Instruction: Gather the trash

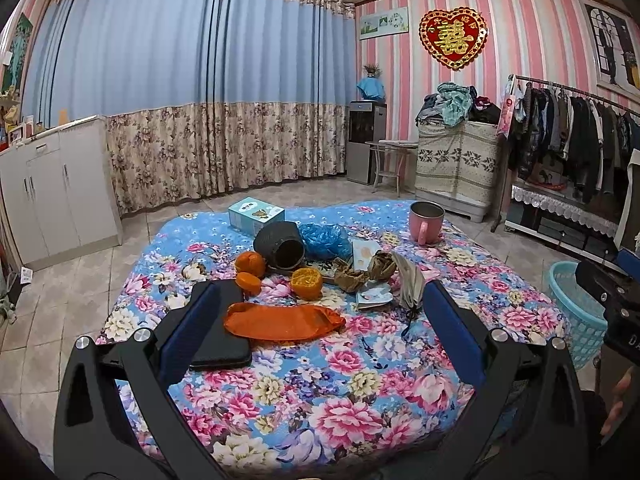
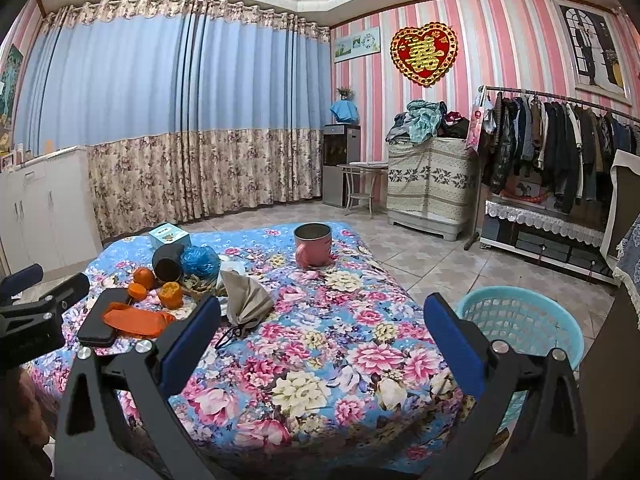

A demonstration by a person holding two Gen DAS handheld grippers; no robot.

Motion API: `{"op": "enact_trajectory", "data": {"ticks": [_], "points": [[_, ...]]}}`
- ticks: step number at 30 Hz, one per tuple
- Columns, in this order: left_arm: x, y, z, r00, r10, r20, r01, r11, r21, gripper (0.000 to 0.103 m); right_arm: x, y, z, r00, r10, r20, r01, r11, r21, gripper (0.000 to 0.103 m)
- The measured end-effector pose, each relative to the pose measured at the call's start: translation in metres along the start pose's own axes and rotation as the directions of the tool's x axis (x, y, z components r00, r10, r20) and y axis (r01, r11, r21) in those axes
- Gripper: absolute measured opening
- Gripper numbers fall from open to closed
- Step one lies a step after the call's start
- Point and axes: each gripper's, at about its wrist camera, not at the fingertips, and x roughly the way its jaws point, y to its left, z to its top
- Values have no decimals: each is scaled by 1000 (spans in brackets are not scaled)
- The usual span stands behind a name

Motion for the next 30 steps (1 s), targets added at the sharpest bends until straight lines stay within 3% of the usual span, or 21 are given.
{"op": "enact_trajectory", "data": {"ticks": [20,30], "points": [[34,32,-7,998,40,-44,-41,999,-30,98,28,0,-9,999,-7,-32,8,1000,7,99],[95,69,-16,987,67,-145,-73,997,-37,98,73,-2,-14,994,-59,-90,58,998,-13,99]]}}
